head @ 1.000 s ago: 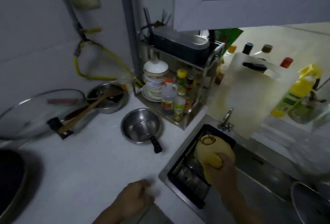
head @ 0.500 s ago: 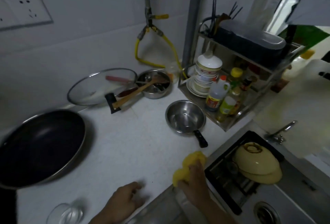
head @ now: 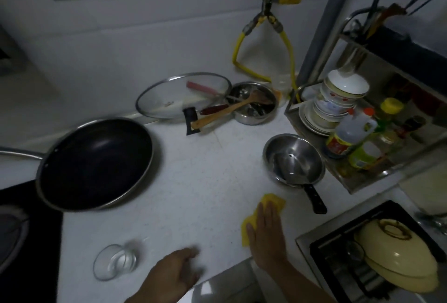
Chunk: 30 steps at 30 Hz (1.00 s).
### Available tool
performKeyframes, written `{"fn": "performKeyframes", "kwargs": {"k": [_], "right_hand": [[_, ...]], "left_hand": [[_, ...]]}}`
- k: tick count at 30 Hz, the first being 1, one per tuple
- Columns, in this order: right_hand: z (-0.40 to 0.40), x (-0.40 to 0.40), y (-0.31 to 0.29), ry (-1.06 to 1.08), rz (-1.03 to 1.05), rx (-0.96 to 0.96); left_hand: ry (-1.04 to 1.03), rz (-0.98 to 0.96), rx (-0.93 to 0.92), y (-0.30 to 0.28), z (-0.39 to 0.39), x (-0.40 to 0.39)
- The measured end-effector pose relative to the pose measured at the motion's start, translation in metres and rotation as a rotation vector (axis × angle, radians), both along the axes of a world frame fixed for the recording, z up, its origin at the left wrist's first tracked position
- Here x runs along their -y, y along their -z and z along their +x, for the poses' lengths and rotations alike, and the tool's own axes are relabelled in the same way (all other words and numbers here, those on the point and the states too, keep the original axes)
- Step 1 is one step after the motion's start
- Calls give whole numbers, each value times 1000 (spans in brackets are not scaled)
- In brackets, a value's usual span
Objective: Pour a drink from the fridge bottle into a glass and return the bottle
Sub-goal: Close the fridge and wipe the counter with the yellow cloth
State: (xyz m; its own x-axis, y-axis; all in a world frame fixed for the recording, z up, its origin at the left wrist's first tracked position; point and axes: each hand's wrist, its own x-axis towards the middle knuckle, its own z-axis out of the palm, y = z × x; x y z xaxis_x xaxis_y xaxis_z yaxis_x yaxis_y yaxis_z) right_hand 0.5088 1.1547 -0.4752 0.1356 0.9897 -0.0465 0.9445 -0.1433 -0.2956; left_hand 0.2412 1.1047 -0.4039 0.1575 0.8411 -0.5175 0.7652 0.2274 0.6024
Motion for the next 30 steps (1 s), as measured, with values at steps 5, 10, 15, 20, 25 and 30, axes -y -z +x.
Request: {"fn": "performKeyframes", "kwargs": {"k": [5, 10, 15, 20, 25, 30], "right_hand": [[-25, -10, -3, -106, 5, 25], [-58, -11, -2, -248, -26, 9], [-110, -14, -6, -460, -43, 21], [-168, -17, -11, -650, -138, 8], [-206, -15, -12, -830, -87, -31], [-217, -13, -11, -945, -46, -34]], "left_hand": [[-121, 196, -74, 15, -19, 26], [-142, 176, -100, 30, -42, 58], [-143, 214, -136, 44, -65, 72], [-218, 222, -146, 63, -87, 92], [-272, 244, -72, 47, -94, 104], [-267, 206, -68, 48, -97, 105]]}}
